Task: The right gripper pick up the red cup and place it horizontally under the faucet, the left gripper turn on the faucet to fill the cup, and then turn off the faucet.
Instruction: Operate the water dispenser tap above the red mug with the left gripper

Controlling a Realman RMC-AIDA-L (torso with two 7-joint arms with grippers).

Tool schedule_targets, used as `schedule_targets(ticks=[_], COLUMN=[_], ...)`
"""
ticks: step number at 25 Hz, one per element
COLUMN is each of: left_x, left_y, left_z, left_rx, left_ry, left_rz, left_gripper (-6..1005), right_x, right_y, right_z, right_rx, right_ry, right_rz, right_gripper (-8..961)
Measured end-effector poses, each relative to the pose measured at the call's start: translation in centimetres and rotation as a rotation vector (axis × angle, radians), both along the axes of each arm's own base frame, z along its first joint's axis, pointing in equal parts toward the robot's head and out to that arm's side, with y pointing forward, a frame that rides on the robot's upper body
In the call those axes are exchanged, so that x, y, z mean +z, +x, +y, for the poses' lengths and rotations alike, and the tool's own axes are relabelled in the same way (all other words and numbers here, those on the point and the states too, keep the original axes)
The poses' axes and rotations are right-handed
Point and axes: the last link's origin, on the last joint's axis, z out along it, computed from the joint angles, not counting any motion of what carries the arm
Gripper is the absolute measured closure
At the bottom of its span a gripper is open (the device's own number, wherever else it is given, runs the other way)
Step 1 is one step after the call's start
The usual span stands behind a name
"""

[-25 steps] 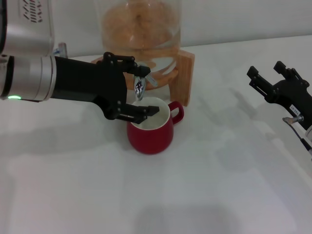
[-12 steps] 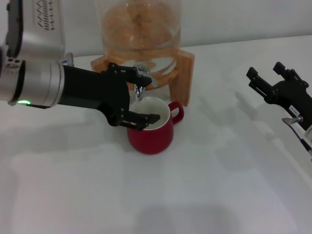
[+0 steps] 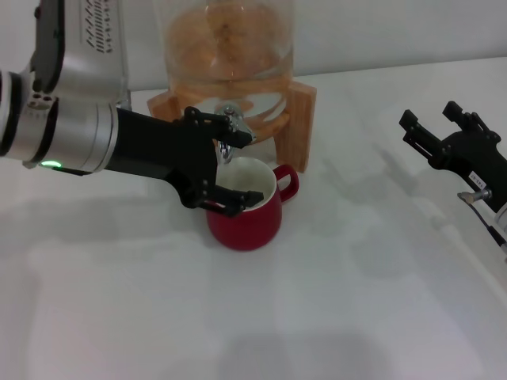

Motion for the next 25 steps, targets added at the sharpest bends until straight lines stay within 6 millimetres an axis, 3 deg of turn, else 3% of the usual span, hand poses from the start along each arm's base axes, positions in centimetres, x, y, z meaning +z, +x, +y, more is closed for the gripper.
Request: schedule_targets(ticks=[25], left_x=[-1.0], left_y=[1.5], left_z=[1.1], left_rx=[-0.036], left_ry=[-0.001], left_rz=[0.042], left_gripper=[182], right_x=[0.2], right_y=[-0.1], right_z=[0.1], right_rx=[0.003], right_ry=[0.009], right_rz=[0.002], right_gripper=[92])
